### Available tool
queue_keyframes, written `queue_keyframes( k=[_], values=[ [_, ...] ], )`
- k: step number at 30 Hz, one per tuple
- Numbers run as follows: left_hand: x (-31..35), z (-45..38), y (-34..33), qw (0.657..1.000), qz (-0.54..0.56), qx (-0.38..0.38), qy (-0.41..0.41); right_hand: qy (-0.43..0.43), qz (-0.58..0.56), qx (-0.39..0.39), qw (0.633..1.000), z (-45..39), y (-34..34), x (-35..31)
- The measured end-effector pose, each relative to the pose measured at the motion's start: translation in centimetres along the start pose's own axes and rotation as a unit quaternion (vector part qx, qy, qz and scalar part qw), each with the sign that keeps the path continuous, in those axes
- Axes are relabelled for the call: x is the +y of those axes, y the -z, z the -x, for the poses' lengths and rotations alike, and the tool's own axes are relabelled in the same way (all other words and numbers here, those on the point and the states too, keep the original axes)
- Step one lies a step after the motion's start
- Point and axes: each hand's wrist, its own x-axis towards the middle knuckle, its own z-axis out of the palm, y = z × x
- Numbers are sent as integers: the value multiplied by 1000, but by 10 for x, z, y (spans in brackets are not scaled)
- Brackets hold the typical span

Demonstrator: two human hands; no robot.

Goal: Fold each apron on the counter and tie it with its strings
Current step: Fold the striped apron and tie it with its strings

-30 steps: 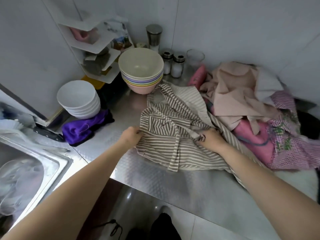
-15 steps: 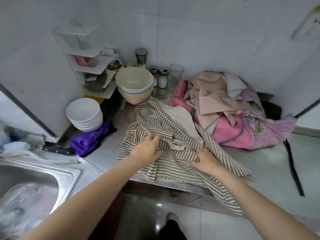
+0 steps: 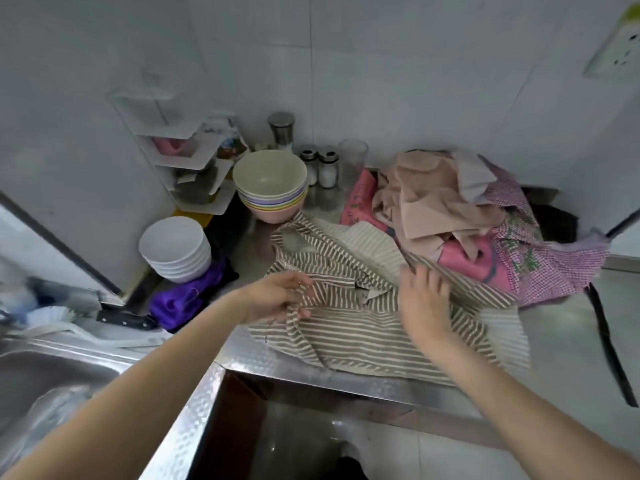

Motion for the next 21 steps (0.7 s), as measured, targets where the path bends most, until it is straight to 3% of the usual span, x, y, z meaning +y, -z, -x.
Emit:
queue_keyframes(
  k=[1,2,4,5,7,10,12,13,16,19,21],
  values=[
    [0,3,0,1000,-13,3,0,75,-29,-12,997,9,-3,-22],
    [-1,5,-1,1000,-27,5,5,123,-60,-88,987,18,-7,-43],
    [-1,10,-3,997,-68,-13,37,94,-96,-280,951,31,-19,-66],
    [3,13,1,992,-114,-21,54,72,-96,-334,935,32,-25,-69],
    [8,19,25,960,-272,19,69,72,-88,-365,924,33,-33,-66],
    [12,31,71,824,-522,207,66,94,-88,-387,913,30,-30,-60],
    [8,37,82,742,-598,291,83,99,-100,-396,907,27,-25,-59],
    [4,36,81,723,-616,303,86,99,-110,-396,906,24,-23,-57],
    [-11,11,57,732,-641,231,32,105,-166,-350,916,16,-15,-46],
    [-20,-14,13,789,-602,123,14,66,-196,-266,941,14,-14,-25],
    [-25,-18,-7,806,-585,63,63,7,-184,-311,932,18,-17,-10]
  ],
)
